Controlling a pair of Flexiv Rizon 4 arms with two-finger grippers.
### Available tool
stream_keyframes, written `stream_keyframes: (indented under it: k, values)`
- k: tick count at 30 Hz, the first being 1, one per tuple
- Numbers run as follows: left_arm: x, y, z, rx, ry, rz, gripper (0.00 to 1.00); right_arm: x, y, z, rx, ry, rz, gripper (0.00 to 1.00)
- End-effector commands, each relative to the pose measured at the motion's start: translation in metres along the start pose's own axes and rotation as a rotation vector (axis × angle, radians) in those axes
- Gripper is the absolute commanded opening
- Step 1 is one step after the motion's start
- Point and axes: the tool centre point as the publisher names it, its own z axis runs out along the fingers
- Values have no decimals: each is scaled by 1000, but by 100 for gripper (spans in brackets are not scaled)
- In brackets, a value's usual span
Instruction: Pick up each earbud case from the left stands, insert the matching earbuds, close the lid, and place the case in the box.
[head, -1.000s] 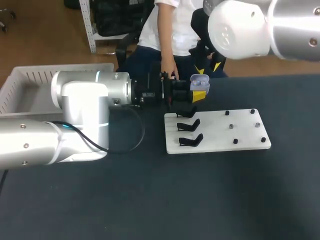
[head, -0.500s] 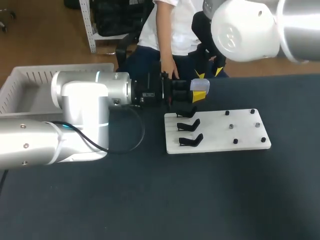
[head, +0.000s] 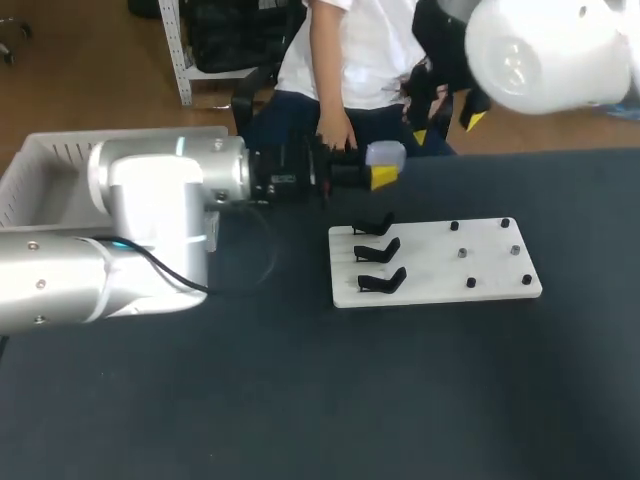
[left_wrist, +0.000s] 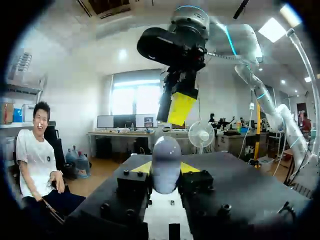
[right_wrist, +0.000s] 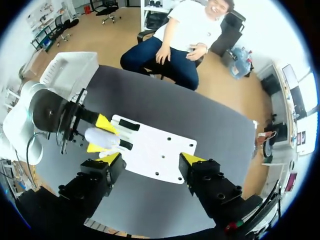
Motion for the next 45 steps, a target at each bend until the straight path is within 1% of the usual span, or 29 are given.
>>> stream_keyframes:
  k: [1,4,5,7,8,10,11,12,13,14,15,16,19,20,22,24,26,27,28,32,33,35,36,37,38,39,42,44,45]
  values:
    - [-19,-7,-65,-78,-8,39,0,28,-8,-20,-2,-136,4,100]
    - [-23,3,-112,-140,35,82,0,31,-10,-19,-25,-151,-6,100]
    - [-21,10,-130,-174,46,78,0,32,-8,-18,-42,-159,-8,100]
    - [-23,19,-164,-190,50,100,0,35,-4,-18,-51,-160,-18,100]
    - [-23,25,-182,-216,68,92,0,36,-1,-17,-53,-156,-27,100]
    - [-24,36,-215,-214,96,121,0,38,3,-16,-58,-147,-32,100]
    - [-23,41,-231,-234,125,118,0,40,5,-15,-60,-142,-33,100]
    - [-22,47,-245,-234,158,131,0,43,7,-14,-65,-138,-34,100]
    - [-20,52,-259,-235,161,142,0,45,8,-13,-69,-134,-33,100]
    - [-17,58,-273,-249,172,134,0,48,9,-12,-74,-131,-35,100]
    - [-13,64,-284,-238,191,142,0,52,10,-11,-93,-132,-38,100]
    - [-9,69,-294,-243,185,139,0,54,11,-10,-113,-135,-54,100]
    - [13,87,-318,-251,207,128,0,62,18,-8,-165,-150,-125,100]
    - [22,93,-324,-267,230,102,0,65,20,-8,-192,-159,-151,100]
    - [39,100,-332,-242,246,98,0,69,21,-7,-213,-170,-197,100]
    - [57,108,-338,-246,283,67,0,73,20,-6,-220,-181,-206,100]
    - [68,112,-339,-250,294,56,0,76,21,-4,-225,-183,-216,100]
    - [75,116,-338,-245,318,49,0,77,22,-2,-225,-179,-242,100]
    - [81,120,-336,-245,323,49,0,78,24,1,-230,-173,-262,100]
    - [95,129,-335,-272,336,25,0,78,30,12,-236,-127,-323,100]
    - [98,128,-333,-268,339,24,0,77,31,14,-245,-126,-340,100]
    - [102,127,-332,-269,339,11,0,75,28,19,-241,-115,-330,100]
    - [106,126,-331,-262,352,-1,12,74,26,21,-244,-111,-328,100]
    - [110,125,-332,-271,352,-14,35,73,24,22,-243,-107,-325,100]
    - [112,123,-332,-285,357,-27,52,73,23,23,-244,-104,-328,100]
    - [114,122,-333,-298,357,-29,100,73,21,24,-244,-99,-331,100]
    - [105,115,-335,-334,347,-12,100,73,15,25,-247,-92,-338,100]
    - [91,107,-330,-335,342,-7,100,74,12,22,-254,-98,-375,100]
    - [83,101,-325,-327,353,-7,100,75,10,20,-249,-99,-396,100]
